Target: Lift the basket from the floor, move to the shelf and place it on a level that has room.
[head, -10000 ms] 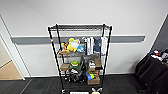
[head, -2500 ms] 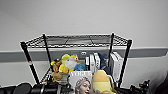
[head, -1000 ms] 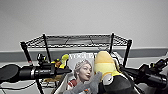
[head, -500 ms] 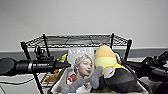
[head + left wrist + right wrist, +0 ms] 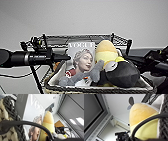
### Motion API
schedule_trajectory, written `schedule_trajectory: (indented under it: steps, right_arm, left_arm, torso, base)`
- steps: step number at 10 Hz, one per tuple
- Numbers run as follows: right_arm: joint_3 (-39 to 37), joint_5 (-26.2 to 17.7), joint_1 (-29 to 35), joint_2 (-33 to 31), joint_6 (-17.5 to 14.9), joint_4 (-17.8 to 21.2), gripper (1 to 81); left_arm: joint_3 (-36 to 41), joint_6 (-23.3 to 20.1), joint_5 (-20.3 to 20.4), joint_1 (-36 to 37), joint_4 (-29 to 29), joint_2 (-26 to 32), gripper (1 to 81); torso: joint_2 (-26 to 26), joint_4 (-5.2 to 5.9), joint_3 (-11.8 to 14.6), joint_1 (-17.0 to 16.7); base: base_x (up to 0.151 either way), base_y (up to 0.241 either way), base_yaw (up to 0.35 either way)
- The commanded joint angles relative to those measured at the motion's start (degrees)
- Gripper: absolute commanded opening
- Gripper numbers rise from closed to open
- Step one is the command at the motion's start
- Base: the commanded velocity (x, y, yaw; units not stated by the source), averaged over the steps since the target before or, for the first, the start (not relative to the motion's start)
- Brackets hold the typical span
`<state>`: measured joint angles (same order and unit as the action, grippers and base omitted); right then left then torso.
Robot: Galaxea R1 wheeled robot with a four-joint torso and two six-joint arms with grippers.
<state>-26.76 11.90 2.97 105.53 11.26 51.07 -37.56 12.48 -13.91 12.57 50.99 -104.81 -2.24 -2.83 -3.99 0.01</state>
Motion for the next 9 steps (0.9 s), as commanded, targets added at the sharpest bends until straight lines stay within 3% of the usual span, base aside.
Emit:
schedule_trajectory:
  steps: [1, 3, 9]
  right_arm:
    - [-0.8, -3.2, 11.9, 3.0, -0.3, 4.0, 1.0]
    - [-3.1, -5.6, 14.5, 3.7, -0.2, 6.3, 1.0]
    - [-5.4, -7.1, 23.2, 4.4, -0.2, 12.3, 1.0]
  left_arm:
    - [-1.8, 3.5, 0.4, 10.4, 2.3, -3.0, 1.0]
    - [-2.7, 4.8, 0.4, 12.9, 2.3, -3.5, 1.0]
    - [-4.4, 9.4, -1.0, 19.8, 2.7, -4.1, 1.0]
  torso:
    - [0.0, 0.0, 0.0, 0.0]
    - [0.0, 0.0, 0.0, 0.0]
    - [0.0, 0.0, 0.0, 0.0]
  base:
    - [0.0, 0.0, 0.0]
    - [0.0, 0.0, 0.0]
    - [0.0, 0.0, 0.0]
